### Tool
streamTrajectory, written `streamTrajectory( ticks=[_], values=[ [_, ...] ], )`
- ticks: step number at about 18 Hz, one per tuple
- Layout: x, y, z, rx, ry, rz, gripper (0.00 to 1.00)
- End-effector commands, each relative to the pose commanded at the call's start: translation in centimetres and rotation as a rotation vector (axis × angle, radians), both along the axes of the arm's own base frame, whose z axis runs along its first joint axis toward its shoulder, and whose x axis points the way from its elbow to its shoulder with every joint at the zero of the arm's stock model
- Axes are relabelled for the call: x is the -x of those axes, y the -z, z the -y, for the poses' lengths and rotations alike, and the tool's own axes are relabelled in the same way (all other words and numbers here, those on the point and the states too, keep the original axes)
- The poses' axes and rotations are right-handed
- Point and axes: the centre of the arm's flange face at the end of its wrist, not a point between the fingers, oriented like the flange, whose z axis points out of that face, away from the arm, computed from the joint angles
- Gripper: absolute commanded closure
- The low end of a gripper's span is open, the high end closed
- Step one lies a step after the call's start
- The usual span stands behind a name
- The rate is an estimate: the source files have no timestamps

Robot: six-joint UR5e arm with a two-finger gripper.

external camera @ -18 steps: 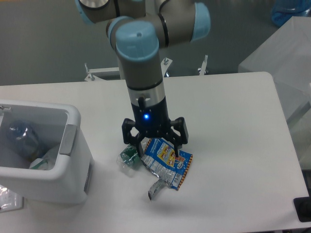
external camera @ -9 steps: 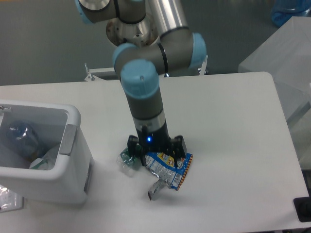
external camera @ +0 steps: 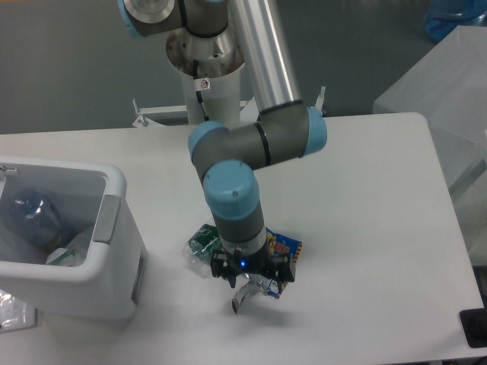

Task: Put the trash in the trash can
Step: 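Descend onto the wrapper and close the gripper on its edge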

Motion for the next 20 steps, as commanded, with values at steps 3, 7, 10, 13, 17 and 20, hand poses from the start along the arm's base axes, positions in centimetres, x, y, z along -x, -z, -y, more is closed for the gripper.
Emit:
streamTrajectory(
  ticks=[3, 7, 10, 13, 17, 20],
  values=[
    [-0.3, 1.0, 0.2, 0.026, 0.058, 0.008, 0.00],
    [-0.9, 1.8, 0.7, 0.066, 0.172, 0.014, 0.00],
    [-1.6, 3.0, 0.9, 0.094, 0.220, 0.027, 0.00],
    [-1.5, 2.8, 0.6, 0.089, 0.218, 0.023, 0.00],
    [-1.6, 3.3, 0.7, 0.096, 0.219, 0.031, 0.01],
    [-1.6, 3.3, 0.7, 0.099, 0.219, 0.024, 0.09]
  ],
)
